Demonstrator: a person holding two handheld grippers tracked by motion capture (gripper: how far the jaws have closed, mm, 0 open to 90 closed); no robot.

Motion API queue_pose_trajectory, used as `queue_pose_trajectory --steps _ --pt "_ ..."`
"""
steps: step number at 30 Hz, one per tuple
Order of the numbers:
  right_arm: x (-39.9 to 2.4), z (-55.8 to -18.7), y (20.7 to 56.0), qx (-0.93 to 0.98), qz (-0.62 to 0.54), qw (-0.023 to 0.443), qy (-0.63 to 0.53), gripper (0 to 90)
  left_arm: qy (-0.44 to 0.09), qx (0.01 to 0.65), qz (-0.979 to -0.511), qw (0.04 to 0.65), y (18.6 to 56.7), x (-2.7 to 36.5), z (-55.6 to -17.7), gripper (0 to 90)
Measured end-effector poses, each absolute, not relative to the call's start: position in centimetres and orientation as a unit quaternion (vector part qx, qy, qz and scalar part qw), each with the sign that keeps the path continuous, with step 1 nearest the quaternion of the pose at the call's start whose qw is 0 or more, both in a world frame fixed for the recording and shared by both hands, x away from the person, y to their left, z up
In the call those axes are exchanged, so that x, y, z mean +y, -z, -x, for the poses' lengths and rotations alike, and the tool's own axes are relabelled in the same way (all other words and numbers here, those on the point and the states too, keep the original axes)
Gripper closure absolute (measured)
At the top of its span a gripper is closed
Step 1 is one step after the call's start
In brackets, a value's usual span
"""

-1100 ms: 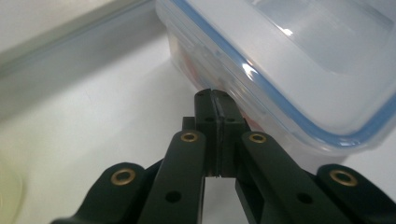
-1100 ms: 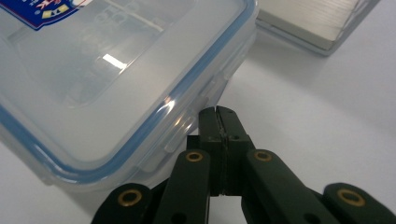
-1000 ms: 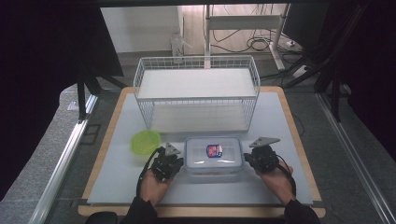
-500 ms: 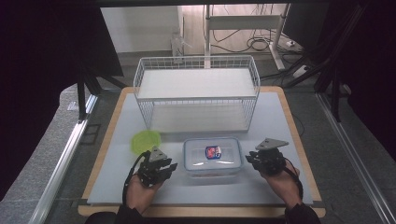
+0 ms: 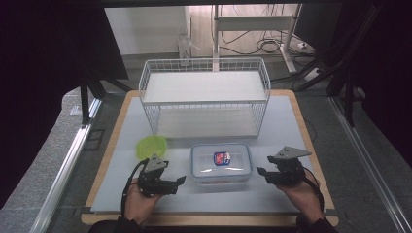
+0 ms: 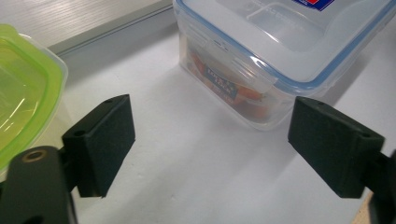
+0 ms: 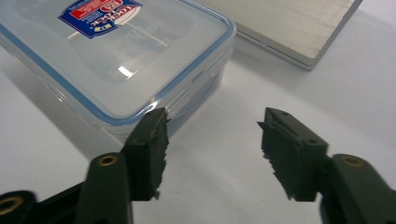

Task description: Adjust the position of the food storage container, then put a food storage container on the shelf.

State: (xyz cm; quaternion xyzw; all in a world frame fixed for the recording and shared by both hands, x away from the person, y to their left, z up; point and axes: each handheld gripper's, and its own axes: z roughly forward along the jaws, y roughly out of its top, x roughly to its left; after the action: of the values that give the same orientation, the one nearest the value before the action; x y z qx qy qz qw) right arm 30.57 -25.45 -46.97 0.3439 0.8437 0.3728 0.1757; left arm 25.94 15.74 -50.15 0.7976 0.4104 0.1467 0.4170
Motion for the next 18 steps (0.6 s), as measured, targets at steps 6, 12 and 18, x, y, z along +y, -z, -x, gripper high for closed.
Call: queue_pose_trajectory --steps 6,12,18 --pt "-25.4 -30.9 47.0 0.841 -0.341 0.159 -0.389 23.6 -0.134 0.389 -0.811 0.417 50.3 15.1 -26.5 4.7" --pt "-25.0 -31.1 46.8 0.843 -0.328 0.137 -0.404 14.5 -0.122 0.38 -0.814 0.422 49.5 14.6 -27.3 3.0" --pt "-24.4 -31.6 46.9 0.853 -0.315 0.127 -0.397 8.7 -0.107 0.377 -0.821 0.415 49.0 13.7 -28.7 3.4"
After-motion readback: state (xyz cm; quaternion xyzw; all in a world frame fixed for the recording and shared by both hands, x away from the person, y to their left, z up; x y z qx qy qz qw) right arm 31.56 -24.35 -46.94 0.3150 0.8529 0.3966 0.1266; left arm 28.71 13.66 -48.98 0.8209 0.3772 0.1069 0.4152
